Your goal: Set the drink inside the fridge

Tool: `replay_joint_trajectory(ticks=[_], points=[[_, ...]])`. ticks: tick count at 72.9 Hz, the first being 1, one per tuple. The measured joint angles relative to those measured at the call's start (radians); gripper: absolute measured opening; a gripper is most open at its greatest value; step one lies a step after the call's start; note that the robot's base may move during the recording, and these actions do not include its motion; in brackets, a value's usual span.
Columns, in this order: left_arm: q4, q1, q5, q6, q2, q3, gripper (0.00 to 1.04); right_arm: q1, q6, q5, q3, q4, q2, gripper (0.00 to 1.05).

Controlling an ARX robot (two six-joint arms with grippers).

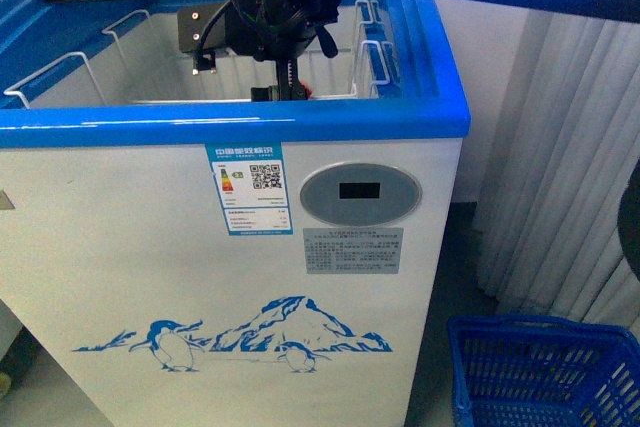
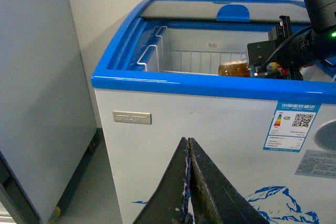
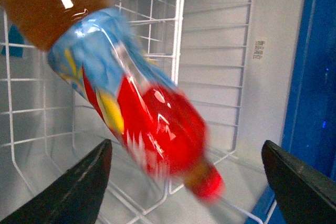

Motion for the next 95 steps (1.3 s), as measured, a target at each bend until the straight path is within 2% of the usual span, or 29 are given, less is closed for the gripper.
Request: replay_joint_trajectory(ticks=[2,4,9,11,12,13,18,19,24,27,31,36,43,55,58,61,64,68,74,91,95], points=[[0.0,0.0,0.0,0.0,0.0,0.0,0.03,-0.005,0.037,-0.004,0.001,-0.005,-0.014,1.03],[0.0,0.0,0.0,0.0,0.0,0.0,0.03,-0.007,0.059,-0.004,0.001,-0.005,-0.028,1.03],[0.0,0.0,0.0,0.0,0.0,0.0,0.03,-0.02,0.109,-0.004,0.002,-0.005,-0.069,0.9],[0.0,0.0,0.0,0.0,0.0,0.0,0.03,-0.025,0.118,-0.004,0.002,-0.005,-0.082,0.89],[0.0,0.0,0.0,0.0,0.0,0.0,0.03,-0.032,0.17,0.002,-0.006,0.006,-0.105,0.96],[0.0,0.0,0.0,0.0,0.0,0.0,0.03,-0.034,0.178,0.004,-0.022,0.019,-0.117,0.97],[0.0,0.0,0.0,0.0,0.0,0.0,0.03,-0.06,0.338,0.04,-0.211,0.15,-0.268,0.97],[0.0,0.0,0.0,0.0,0.0,0.0,0.03,-0.071,0.408,0.063,-0.275,0.179,-0.323,0.97],[0.0,0.0,0.0,0.0,0.0,0.0,0.03,-0.109,0.594,0.142,-0.445,0.197,-0.498,0.97],[0.0,0.0,0.0,0.0,0.0,0.0,0.03,-0.156,0.792,0.189,-0.607,0.174,-0.681,0.97],[0.0,0.0,0.0,0.0,0.0,0.0,0.03,-0.208,0.976,0.187,-0.782,0.161,-0.861,0.97],[0.0,0.0,0.0,0.0,0.0,0.0,0.03,-0.254,1.133,0.156,-0.972,0.133,-1.032,0.97],[0.0,0.0,0.0,0.0,0.0,0.0,0.03,-0.302,1.283,0.095,-1.241,0.103,-1.25,0.97],[0.0,0.0,0.0,0.0,0.0,0.0,0.03,-0.341,1.406,0.026,-1.62,0.005,-1.622,0.97],[0.0,0.0,0.0,0.0,0.0,0.0,0.03,-0.35,1.392,0.004,-1.729,0.127,-1.727,0.91],[0.0,0.0,0.0,0.0,0.0,0.0,0.03,-0.359,1.365,-0.002,-1.902,0.354,-1.899,0.81],[0.0,0.0,0.0,0.0,0.0,0.0,0.03,-0.362,1.353,-0.003,-2.009,0.446,-2.022,0.74],[0.0,0.0,0.0,0.0,0.0,0.0,0.03,-0.358,1.345,0.001,-2.152,0.46,-2.194,0.64],[0.0,0.0,0.0,0.0,0.0,0.0,0.03,-0.425,1.332,-0.097,-2.315,0.491,-2.39,0.48],[0.0,0.0,0.0,0.0,-0.002,0.0,0.03,-0.455,1.328,-0.101,-2.558,0.571,-2.495,0.05],[0.0,0.0,0.0,0.0,-0.002,0.0,0.03,-0.455,1.326,-0.101,-2.586,0.582,-2.513,0.03]])
